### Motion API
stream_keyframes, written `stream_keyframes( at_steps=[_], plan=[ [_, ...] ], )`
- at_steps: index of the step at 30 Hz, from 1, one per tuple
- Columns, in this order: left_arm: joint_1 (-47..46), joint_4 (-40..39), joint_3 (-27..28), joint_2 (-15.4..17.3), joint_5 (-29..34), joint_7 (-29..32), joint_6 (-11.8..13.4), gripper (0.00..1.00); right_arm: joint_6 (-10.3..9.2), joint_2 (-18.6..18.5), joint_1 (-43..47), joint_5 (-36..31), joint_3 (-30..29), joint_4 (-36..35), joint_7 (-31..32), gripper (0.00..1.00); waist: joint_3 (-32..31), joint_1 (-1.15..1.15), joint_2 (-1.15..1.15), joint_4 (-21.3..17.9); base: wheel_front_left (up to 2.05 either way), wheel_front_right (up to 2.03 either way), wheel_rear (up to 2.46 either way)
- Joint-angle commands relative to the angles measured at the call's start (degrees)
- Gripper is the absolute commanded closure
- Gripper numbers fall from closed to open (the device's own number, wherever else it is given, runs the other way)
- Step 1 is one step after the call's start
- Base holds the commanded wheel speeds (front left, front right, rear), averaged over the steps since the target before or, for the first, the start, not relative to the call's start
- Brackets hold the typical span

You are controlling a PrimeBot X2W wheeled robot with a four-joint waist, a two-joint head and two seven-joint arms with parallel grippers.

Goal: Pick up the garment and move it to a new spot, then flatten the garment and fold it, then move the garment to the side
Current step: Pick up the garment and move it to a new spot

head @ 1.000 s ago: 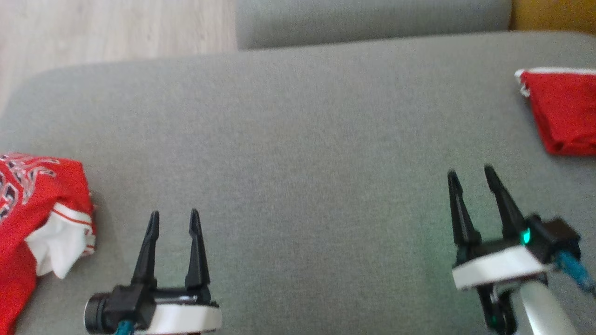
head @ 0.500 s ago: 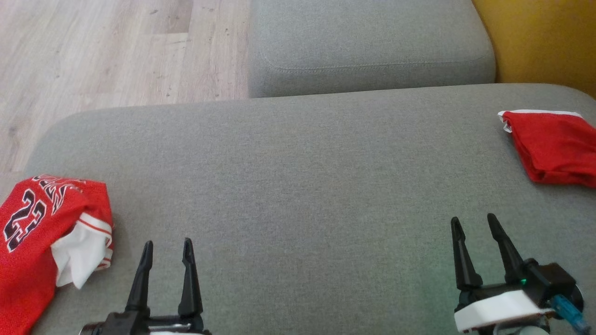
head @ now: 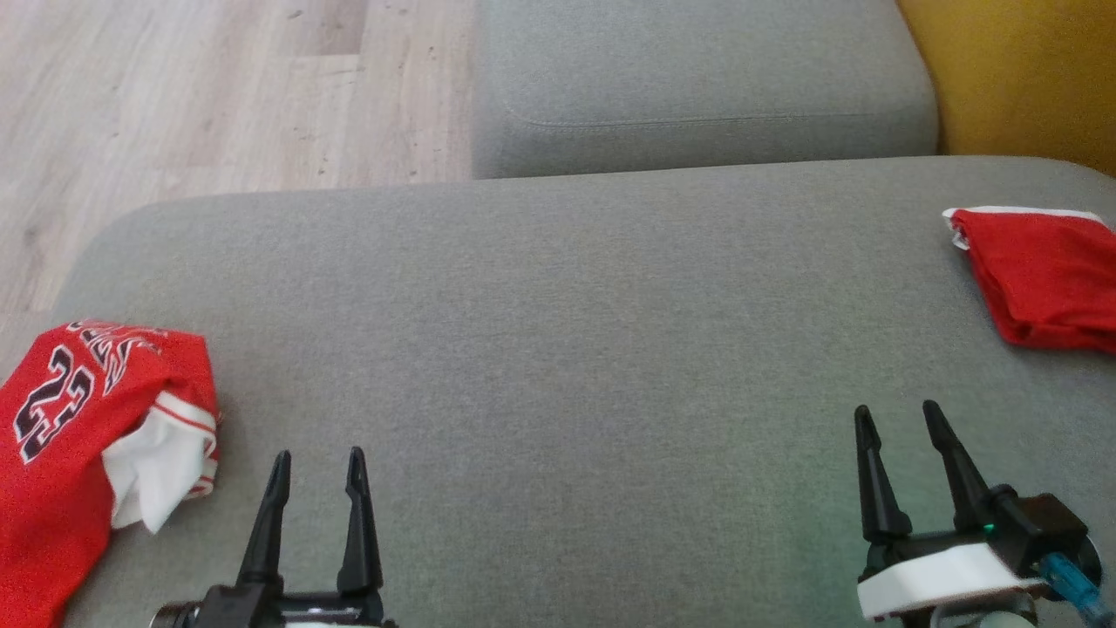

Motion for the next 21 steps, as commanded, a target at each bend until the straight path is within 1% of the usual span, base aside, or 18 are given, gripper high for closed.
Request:
stream_keyframes(
  at_steps=[1, 4, 6, 17, 18, 21],
  plan=[
    [-2.1, -1.6, 1.8, 0.2, 1.0, -0.1, 0.0, 0.00, -0.04, -0.1, -0.9, -0.6, 1.0, -1.9, -0.6, 0.00, 0.0, 0.00, 0.00, 0.7, 0.00, 0.00, 0.00],
    [-2.5, -1.4, 1.6, 0.2, 1.9, -0.1, 0.1, 0.00, -0.04, -0.1, -0.7, -0.6, 1.3, -1.9, -0.6, 0.00, 0.2, 0.00, 0.00, 2.5, 0.00, 0.00, 0.00],
    [-2.7, -1.3, 1.5, 0.2, 2.4, -0.1, 0.3, 0.00, -0.04, -0.1, -0.6, -0.6, 1.4, -1.9, -0.6, 0.00, 0.4, 0.00, 0.00, 4.3, 0.00, 0.00, 0.00],
    [-2.0, -1.8, 2.3, 0.2, 2.5, -0.1, 2.2, 0.00, -0.04, -0.4, -0.9, -0.7, 2.0, -2.3, -0.6, 0.00, 2.4, 0.00, 0.00, 19.3, 0.00, 0.00, 0.00],
    [-2.0, -1.8, 2.3, 0.2, 2.5, -0.1, 2.2, 0.00, -0.04, -0.4, -0.9, -0.7, 2.0, -2.3, -0.6, 0.00, 2.4, 0.00, 0.00, 19.3, 0.00, 0.00, 0.00],
    [-1.5, -1.9, 3.2, 0.2, 2.0, -0.1, 2.5, 0.00, -0.04, -0.6, -1.3, -0.7, 2.3, -2.3, -0.6, 0.00, 3.0, 0.00, 0.00, 22.3, 0.00, 0.00, 0.00]
  ],
)
